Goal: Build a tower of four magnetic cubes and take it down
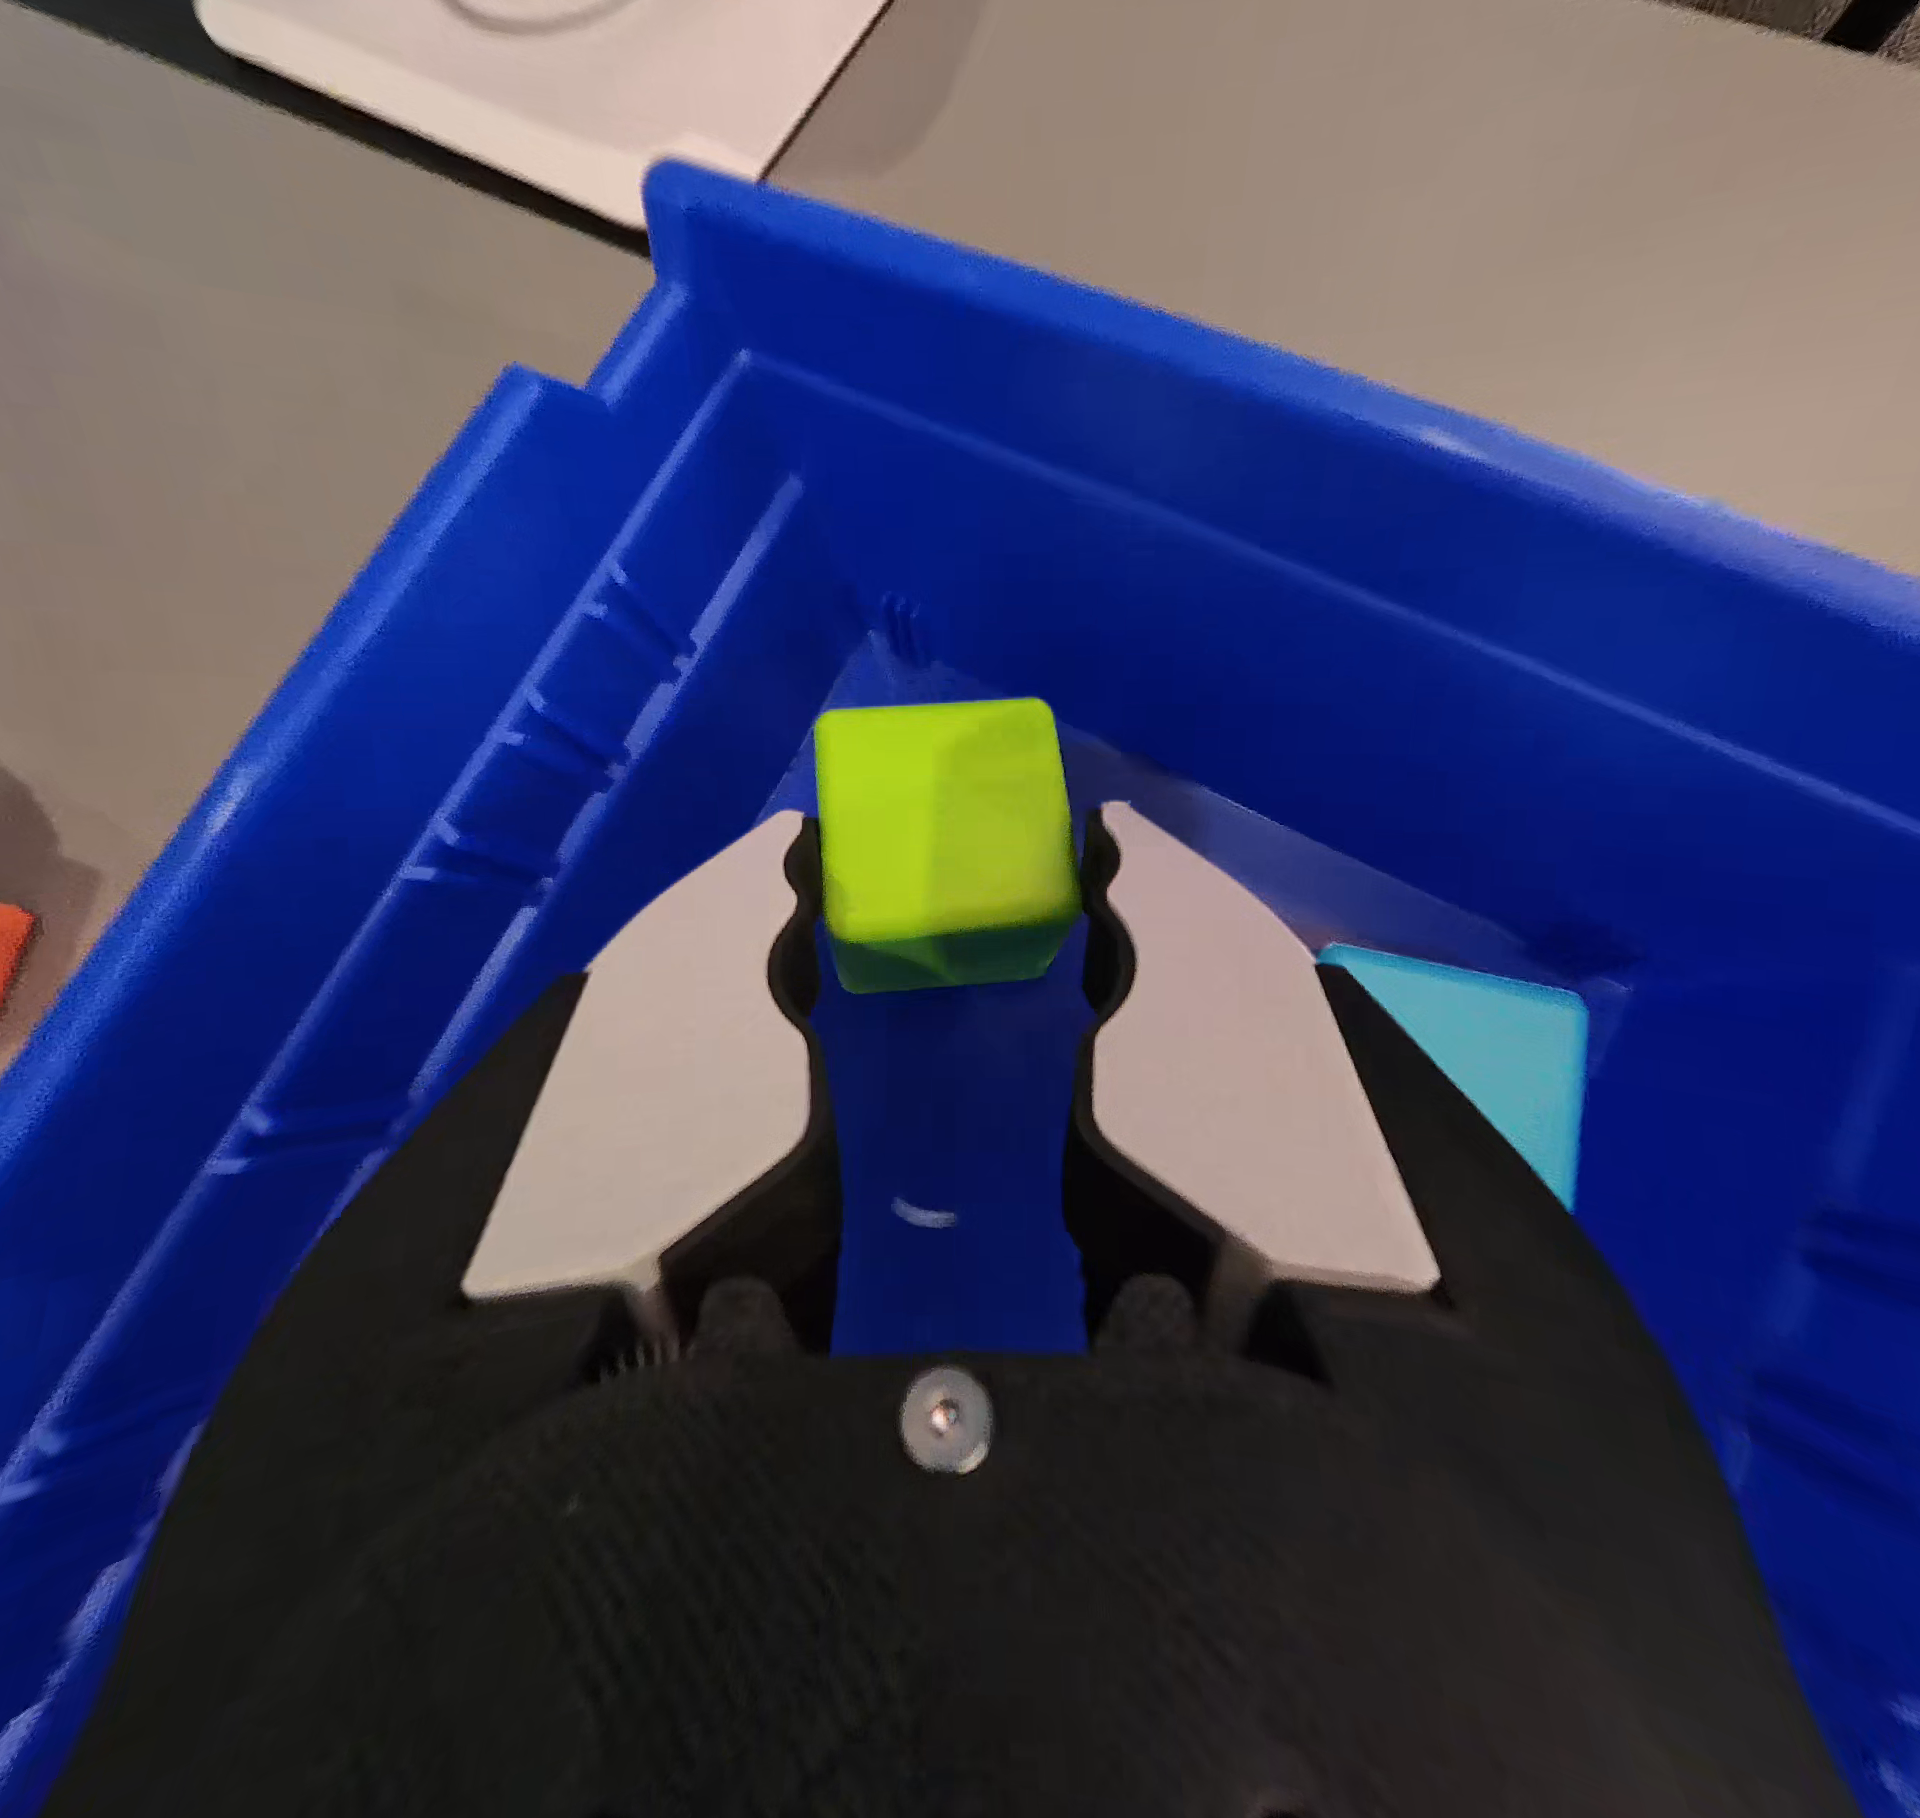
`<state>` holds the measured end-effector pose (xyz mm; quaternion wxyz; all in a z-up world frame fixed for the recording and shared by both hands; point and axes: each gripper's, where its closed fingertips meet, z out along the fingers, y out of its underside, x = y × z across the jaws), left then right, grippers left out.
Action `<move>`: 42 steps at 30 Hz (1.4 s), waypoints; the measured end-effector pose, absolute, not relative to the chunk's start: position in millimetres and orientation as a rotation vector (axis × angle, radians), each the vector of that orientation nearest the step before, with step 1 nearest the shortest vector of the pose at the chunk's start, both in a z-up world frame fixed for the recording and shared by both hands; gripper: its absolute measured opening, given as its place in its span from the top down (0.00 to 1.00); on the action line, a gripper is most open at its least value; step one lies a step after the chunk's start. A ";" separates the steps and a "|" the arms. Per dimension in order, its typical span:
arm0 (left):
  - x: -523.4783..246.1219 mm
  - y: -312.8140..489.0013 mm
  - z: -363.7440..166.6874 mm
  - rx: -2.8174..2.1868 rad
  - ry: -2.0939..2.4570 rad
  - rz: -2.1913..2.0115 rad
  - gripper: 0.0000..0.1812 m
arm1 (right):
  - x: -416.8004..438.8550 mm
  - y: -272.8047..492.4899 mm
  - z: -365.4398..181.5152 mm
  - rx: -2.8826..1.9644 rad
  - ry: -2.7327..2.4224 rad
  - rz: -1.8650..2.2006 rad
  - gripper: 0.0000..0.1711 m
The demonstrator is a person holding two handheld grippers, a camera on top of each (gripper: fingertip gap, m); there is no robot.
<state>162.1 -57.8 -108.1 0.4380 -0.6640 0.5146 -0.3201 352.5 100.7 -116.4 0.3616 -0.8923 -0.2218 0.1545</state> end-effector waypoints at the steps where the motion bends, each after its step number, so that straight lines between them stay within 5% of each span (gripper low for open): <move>1: 161.8 -57.6 -108.2 -1.651 1.277 -0.800 0.73 | 352.1 100.6 -121.9 -2.313 -0.589 0.377 0.71; 13: 160.1 -59.0 -117.1 -1.720 1.280 -0.790 0.73 | 368.6 91.6 -102.8 -2.302 -0.688 0.253 0.64; 18: 163.6 -66.1 -136.7 -1.813 1.372 -0.732 0.60 | 368.6 80.1 -46.3 -2.147 -0.709 0.244 0.65; 24: 160.6 -60.8 -154.2 -1.887 1.412 -0.556 0.72 | 289.7 39.2 11.9 -1.833 -1.052 0.329 0.67; 30: 160.2 -57.9 -154.9 -1.920 1.392 -0.590 0.73 | 201.5 -44.6 -23.0 -1.627 -1.648 0.654 0.67; 42: 162.6 -65.9 -155.3 -1.867 1.489 -0.638 0.73 | 154.1 -70.6 -75.1 -1.701 -1.912 0.629 0.63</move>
